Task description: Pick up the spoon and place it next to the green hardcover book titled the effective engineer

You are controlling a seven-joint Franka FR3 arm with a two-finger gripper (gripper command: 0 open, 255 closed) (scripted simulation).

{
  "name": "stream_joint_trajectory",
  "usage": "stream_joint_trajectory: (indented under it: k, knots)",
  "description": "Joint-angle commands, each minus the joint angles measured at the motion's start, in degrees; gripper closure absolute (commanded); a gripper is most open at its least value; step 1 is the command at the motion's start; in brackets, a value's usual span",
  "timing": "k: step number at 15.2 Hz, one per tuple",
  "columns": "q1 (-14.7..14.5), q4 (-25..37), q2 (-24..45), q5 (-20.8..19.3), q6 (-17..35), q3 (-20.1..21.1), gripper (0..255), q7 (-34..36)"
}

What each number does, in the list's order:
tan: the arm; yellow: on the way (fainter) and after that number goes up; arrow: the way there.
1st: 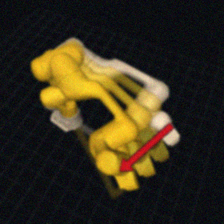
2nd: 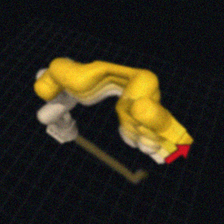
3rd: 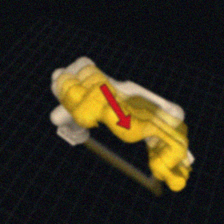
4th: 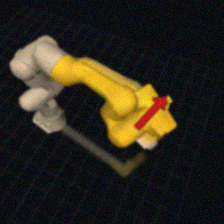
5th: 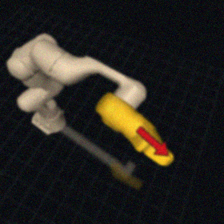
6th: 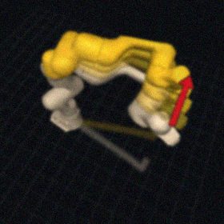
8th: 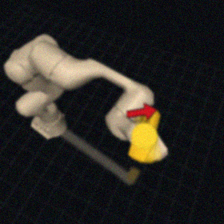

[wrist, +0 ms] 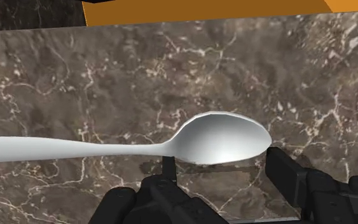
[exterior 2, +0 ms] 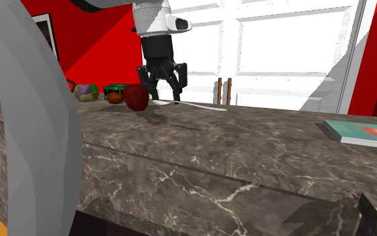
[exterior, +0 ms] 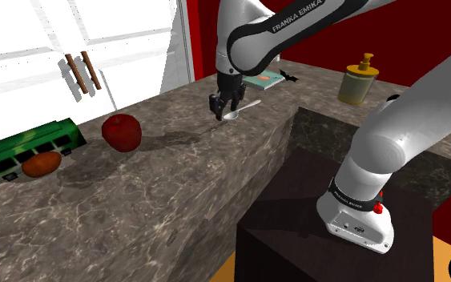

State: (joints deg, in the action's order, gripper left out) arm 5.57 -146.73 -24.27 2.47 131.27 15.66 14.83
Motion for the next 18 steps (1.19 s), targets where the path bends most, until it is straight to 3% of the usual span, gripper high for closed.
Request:
stream_joint_trajectory:
  k: [1, 9, 18]
  knots:
    - [1.04, -1.04, -1.05, -0.35, 0.04, -2.47, 255, -3.33]
    - [6.09, -2.01, -1.35, -2.92, 0.88, -12.07, 255, -15.83]
    - [11.38, 2.40, 3.64, -5.01, 1.72, -22.43, 255, -29.70]
